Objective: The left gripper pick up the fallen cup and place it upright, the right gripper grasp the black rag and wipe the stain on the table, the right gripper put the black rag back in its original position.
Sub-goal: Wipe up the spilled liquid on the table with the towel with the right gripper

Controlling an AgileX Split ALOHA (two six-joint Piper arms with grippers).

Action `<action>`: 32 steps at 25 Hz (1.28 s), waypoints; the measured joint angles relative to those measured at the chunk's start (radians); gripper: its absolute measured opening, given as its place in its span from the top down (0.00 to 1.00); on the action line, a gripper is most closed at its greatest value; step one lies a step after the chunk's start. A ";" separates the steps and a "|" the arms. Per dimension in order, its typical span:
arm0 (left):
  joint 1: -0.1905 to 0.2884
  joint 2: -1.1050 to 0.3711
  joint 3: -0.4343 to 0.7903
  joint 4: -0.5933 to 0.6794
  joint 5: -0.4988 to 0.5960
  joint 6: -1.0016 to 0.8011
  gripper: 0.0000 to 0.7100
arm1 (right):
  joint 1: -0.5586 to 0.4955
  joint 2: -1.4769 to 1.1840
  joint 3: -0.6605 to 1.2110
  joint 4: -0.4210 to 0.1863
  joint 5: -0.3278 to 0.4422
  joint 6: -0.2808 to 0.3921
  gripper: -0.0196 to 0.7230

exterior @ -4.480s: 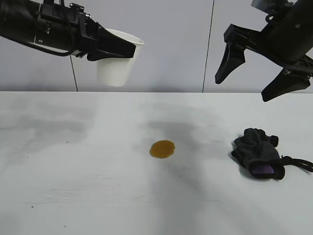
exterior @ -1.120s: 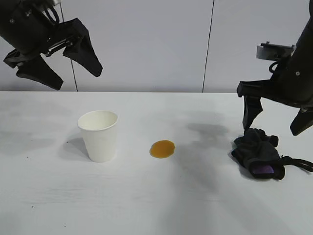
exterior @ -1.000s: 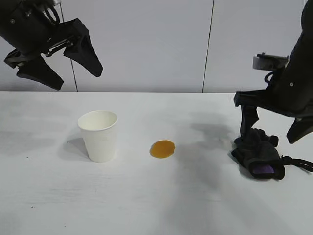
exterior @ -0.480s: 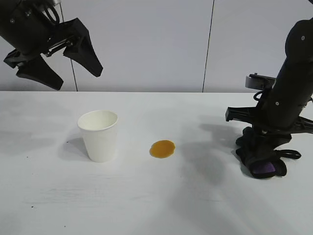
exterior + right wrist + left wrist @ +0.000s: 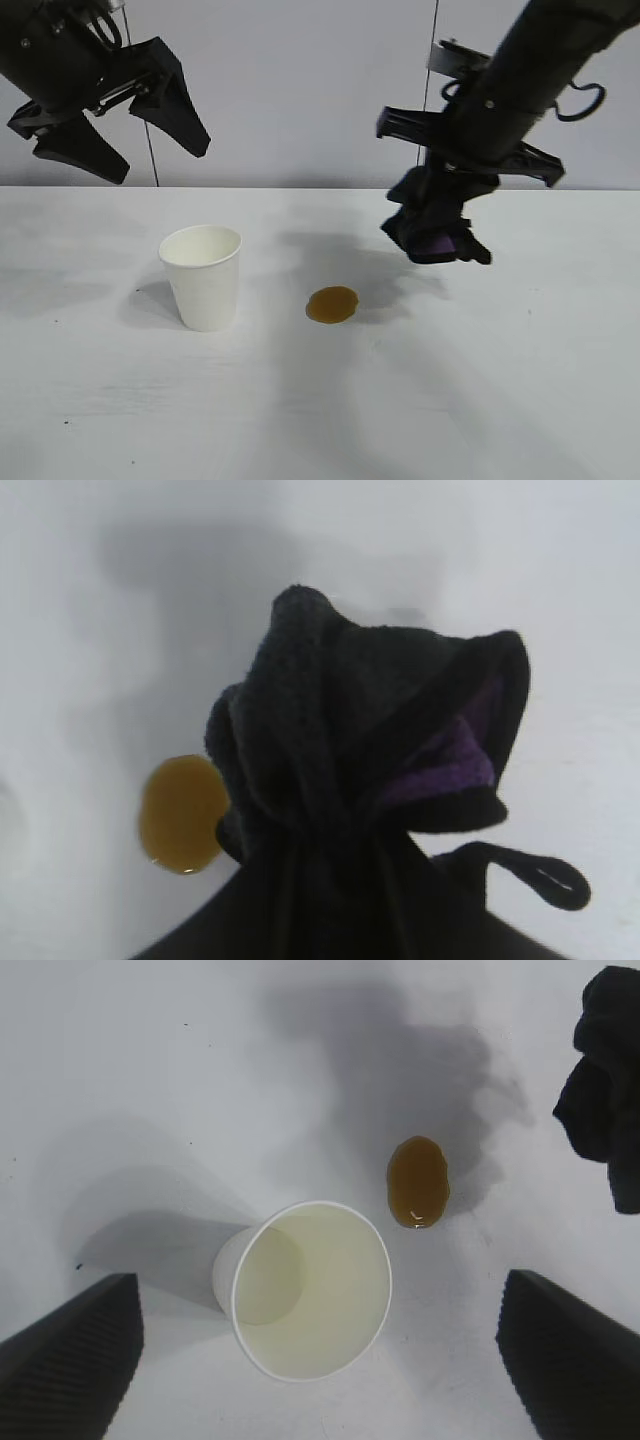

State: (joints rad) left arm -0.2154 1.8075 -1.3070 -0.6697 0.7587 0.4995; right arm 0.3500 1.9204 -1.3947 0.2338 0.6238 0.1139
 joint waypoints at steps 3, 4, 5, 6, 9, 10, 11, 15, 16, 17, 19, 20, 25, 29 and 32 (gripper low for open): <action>0.000 0.000 0.000 0.000 0.000 0.000 0.02 | 0.059 0.030 -0.017 0.001 -0.002 0.001 0.84; 0.000 0.000 0.000 0.000 0.000 0.000 0.02 | 0.074 0.047 -0.017 -0.003 -0.002 0.001 0.84; 0.000 0.000 0.000 0.000 0.000 0.000 0.02 | 0.085 0.066 -0.017 -0.006 -0.002 0.001 0.84; 0.000 0.000 0.000 0.000 0.000 0.000 0.02 | 0.096 0.084 -0.017 -0.010 -0.006 0.003 0.84; 0.000 0.000 0.000 0.000 0.000 0.000 0.02 | 0.129 0.142 -0.017 -0.013 -0.042 0.005 0.84; 0.000 0.000 0.000 0.000 0.000 0.000 0.02 | 0.140 0.160 -0.017 -0.014 -0.059 0.005 0.84; 0.000 0.000 0.000 0.000 0.000 0.000 0.02 | 0.151 0.176 -0.017 -0.014 -0.071 0.007 0.84; 0.000 0.000 0.000 0.000 0.000 0.000 0.02 | 0.163 0.226 -0.018 -0.029 -0.096 0.037 0.84; 0.000 0.000 0.000 0.000 0.000 0.000 0.02 | 0.163 0.232 -0.018 -0.057 -0.098 0.063 0.84; 0.000 0.000 0.000 0.000 0.000 0.000 0.02 | 0.160 0.236 -0.018 -0.092 -0.101 0.096 0.84; 0.000 0.000 0.000 0.000 0.000 0.000 0.02 | 0.147 0.236 -0.018 -0.165 -0.101 0.170 0.84; 0.000 0.000 0.000 0.004 0.000 0.000 0.02 | 0.137 0.236 -0.020 -0.207 -0.101 0.211 0.84; 0.000 0.000 0.000 0.020 0.000 0.000 0.02 | 0.055 0.236 -0.020 -0.298 -0.101 0.286 0.84; 0.000 0.000 0.000 0.022 0.000 0.000 0.02 | 0.068 0.236 -0.020 -0.288 -0.100 0.284 0.84; 0.000 0.000 0.000 0.022 0.000 0.000 0.02 | 0.121 0.236 -0.024 -0.234 -0.099 0.258 0.84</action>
State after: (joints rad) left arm -0.2154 1.8075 -1.3070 -0.6473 0.7589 0.4995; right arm 0.4714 2.1563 -1.4186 0.0000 0.5244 0.3716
